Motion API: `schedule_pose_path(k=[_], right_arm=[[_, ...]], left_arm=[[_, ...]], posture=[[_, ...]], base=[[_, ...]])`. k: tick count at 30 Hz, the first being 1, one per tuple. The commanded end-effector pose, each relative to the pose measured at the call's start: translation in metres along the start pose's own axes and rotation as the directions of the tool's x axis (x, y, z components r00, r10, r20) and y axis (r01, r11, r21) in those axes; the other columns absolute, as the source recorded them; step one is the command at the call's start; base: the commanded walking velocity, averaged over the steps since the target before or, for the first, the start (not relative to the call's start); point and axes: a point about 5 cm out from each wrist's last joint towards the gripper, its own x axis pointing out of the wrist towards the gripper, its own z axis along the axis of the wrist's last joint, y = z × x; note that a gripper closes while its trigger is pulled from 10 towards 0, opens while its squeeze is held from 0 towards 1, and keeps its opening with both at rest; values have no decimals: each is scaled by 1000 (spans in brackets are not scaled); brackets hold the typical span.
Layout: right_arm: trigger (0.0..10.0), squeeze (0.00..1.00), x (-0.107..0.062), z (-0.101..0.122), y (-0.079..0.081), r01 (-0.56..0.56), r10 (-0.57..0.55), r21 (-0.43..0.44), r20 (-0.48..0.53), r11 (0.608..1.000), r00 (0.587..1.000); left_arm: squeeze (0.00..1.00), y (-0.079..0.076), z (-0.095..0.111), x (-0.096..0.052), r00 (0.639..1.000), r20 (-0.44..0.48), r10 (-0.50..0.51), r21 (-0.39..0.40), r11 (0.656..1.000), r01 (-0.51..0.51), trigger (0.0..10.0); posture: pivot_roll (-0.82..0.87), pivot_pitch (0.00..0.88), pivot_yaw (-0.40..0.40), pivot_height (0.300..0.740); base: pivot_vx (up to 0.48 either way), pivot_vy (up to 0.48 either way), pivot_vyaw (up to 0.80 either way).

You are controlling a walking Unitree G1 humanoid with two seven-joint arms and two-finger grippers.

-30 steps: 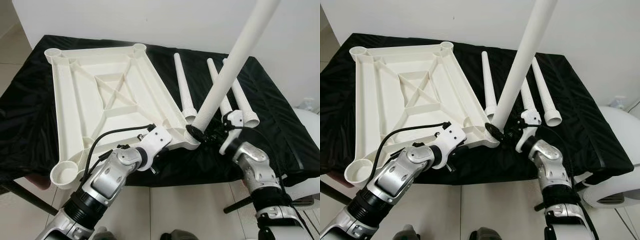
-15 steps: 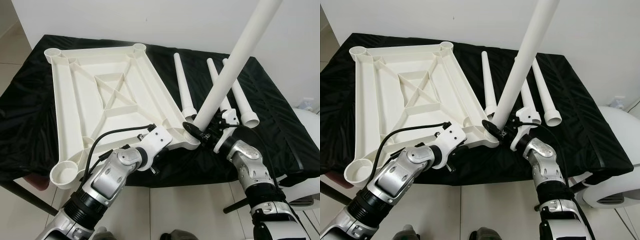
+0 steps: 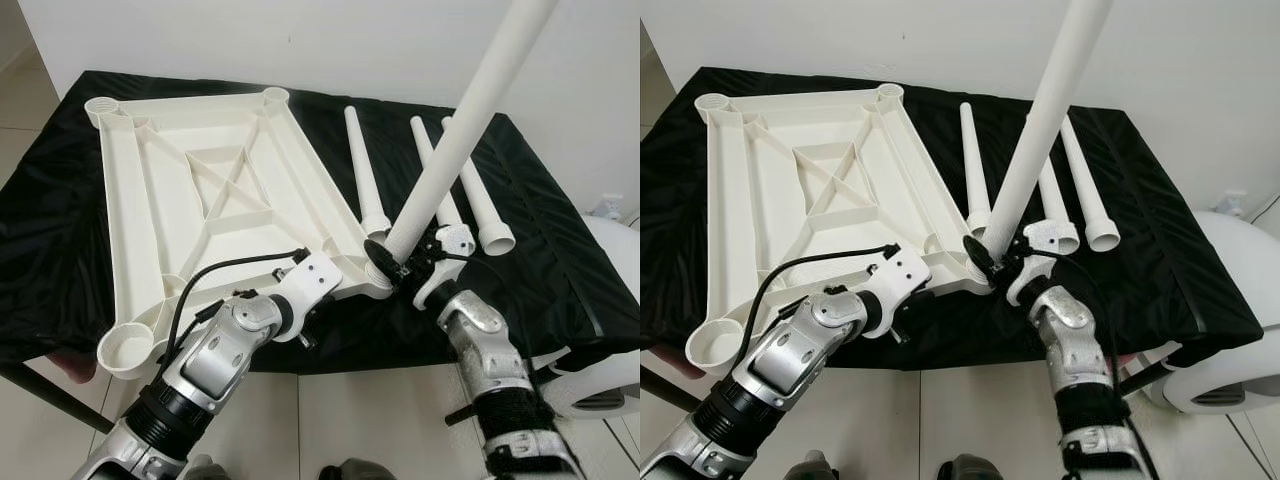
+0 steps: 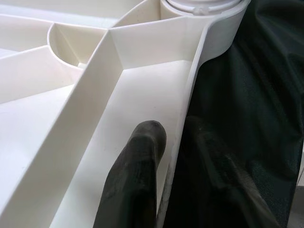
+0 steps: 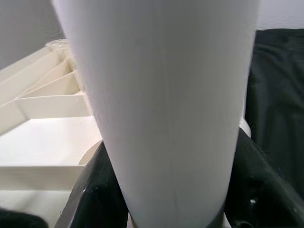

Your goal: Building children table

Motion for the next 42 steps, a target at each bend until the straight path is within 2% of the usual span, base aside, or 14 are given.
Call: schedule_pose_path(k=[1, 4, 7, 9, 12, 18, 22, 23, 24, 25, 29, 36, 37, 42], right_arm=[[10000, 0, 4, 4, 6, 14, -14, -4, 7, 1000, 1000], [10000, 0, 4, 4, 8, 37, -37, -6, 8, 999, 999], [10000, 0, 4, 4, 10, 139, -139, -6, 10, 990, 990], [10000, 0, 3, 6, 10, 275, -274, -31, 27, 961, 961], [10000, 0, 3, 7, 13, 353, -351, -46, 34, 935, 936], [10000, 0, -1, 6, 17, 401, -400, -60, 22, 914, 916], [10000, 0, -2, 6, 11, 399, -399, -41, 18, 916, 917], [10000, 290, -2, 6, 12, 386, -385, -32, 16, 922, 923], [10000, 498, -2, 7, 11, 386, -386, -36, 20, 922, 922], [10000, 1000, -2, 7, 12, 370, -370, -18, 20, 929, 929], [10000, 1000, -3, 9, 12, 358, -358, -6, 27, 934, 933], [10000, 1000, -7, 15, 7, 204, -204, 4, 58, 979, 977], [10000, 0, -8, 15, 6, 131, -131, 14, 48, 991, 990], [10000, 0, -11, 14, 2, -32, 32, 7, 30, 999, 999]], left_arm=[[0, -16, -4, 4, 996, -19, -91, -7, 996, 91, 10000], [0, -16, -4, 4, 996, -19, -91, -7, 996, 91, 10000], [0, -16, -4, 4, 996, -20, -92, -6, 996, 92, 10000], [0, -15, -4, 4, 996, -20, -91, -6, 996, 91, 10000], [0, -15, -4, 4, 996, -20, -91, -6, 996, 91, 10000], [0, -15, -4, 4, 996, -20, -89, -9, 996, 89, 10000], [0, -15, -5, 3, 996, -22, -88, -10, 996, 88, 10000], [0, -15, -5, 3, 996, -22, -88, -10, 996, 88, 10000], [0, -14, -4, 3, 996, -22, -87, -10, 996, 87, 10000], [0, -14, -4, 3, 996, -21, -87, -9, 996, 87, 10000], [0, -14, -4, 4, 996, -21, -87, -8, 996, 87, 10000], [0, -13, -3, 4, 996, -18, -88, -6, 996, 88, 10000], [0, -13, -3, 4, 996, -18, -88, -6, 996, 88, 10000], [0, -12, -3, 5, 996, -18, -87, -4, 996, 87, 10000]], posture=[[1, 13, -94, 740], [0, 13, -93, 740], [1, 13, -92, 740], [2, 14, -93, 740], [5, 16, -94, 740], [11, 18, -97, 740], [7, 22, -90, 740], [6, 21, -89, 740], [6, 21, -89, 740], [5, 20, -88, 740], [2, 19, -87, 740], [-1, 17, -84, 740], [-2, 16, -82, 740], [-2, 15, -82, 740]], base=[[0, 0, 0], [0, 0, 0], [0, 0, 0], [0, 0, 0], [0, 0, 0], [0, 0, 0], [0, 0, 0], [0, 0, 0], [0, 0, 0], [0, 0, 0], [0, 0, 0], [0, 0, 0], [0, 0, 0], [0, 0, 0]])
